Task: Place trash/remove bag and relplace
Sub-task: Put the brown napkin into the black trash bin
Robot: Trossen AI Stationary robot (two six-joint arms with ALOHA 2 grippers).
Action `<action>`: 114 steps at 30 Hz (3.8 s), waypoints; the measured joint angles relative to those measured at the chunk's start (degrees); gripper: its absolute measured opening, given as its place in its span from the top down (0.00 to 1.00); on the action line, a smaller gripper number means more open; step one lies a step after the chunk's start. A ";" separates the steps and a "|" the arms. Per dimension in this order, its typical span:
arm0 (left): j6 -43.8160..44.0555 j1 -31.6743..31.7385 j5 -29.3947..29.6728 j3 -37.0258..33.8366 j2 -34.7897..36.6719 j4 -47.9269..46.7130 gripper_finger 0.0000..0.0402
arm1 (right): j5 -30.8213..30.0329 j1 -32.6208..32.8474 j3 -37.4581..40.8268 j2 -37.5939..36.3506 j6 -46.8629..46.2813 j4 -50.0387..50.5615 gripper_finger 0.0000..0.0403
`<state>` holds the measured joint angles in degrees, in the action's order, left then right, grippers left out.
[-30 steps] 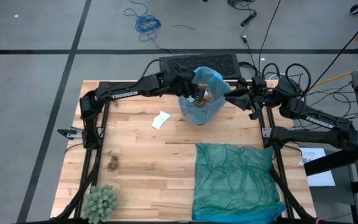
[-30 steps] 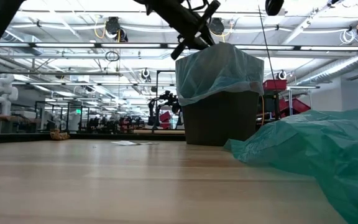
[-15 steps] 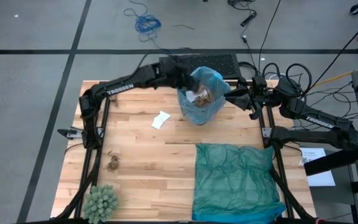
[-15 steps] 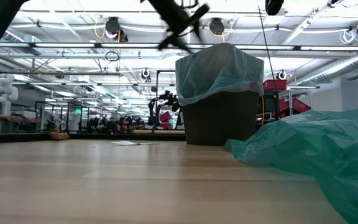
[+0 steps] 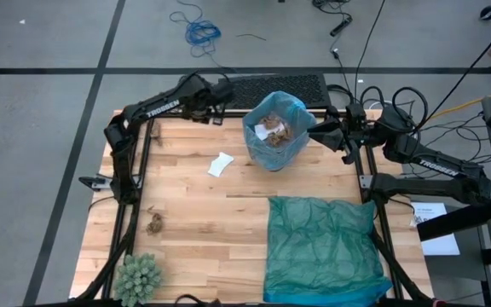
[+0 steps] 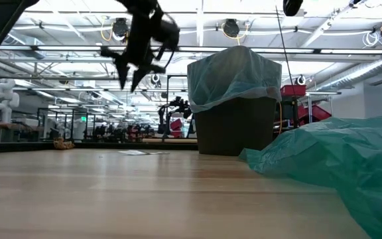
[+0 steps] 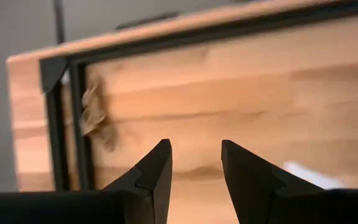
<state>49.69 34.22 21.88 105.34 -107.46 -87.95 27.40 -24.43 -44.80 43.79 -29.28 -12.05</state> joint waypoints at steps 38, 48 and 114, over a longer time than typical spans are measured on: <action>-23.54 25.93 -7.10 -31.96 -2.49 11.19 0.66 | 1.01 -0.02 0.00 -0.07 -4.84 0.30 0.79; -26.13 25.99 -7.27 -31.98 -4.52 11.09 0.66 | 0.69 0.00 0.00 -0.04 -6.08 0.30 0.79; -36.66 18.68 -10.66 -37.21 7.93 11.12 1.00 | -1.91 -0.01 -0.01 -0.04 -5.88 -0.20 0.79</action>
<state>13.03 52.90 11.22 68.13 -99.53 -76.83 25.48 -24.44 -44.80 43.75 -35.15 -12.25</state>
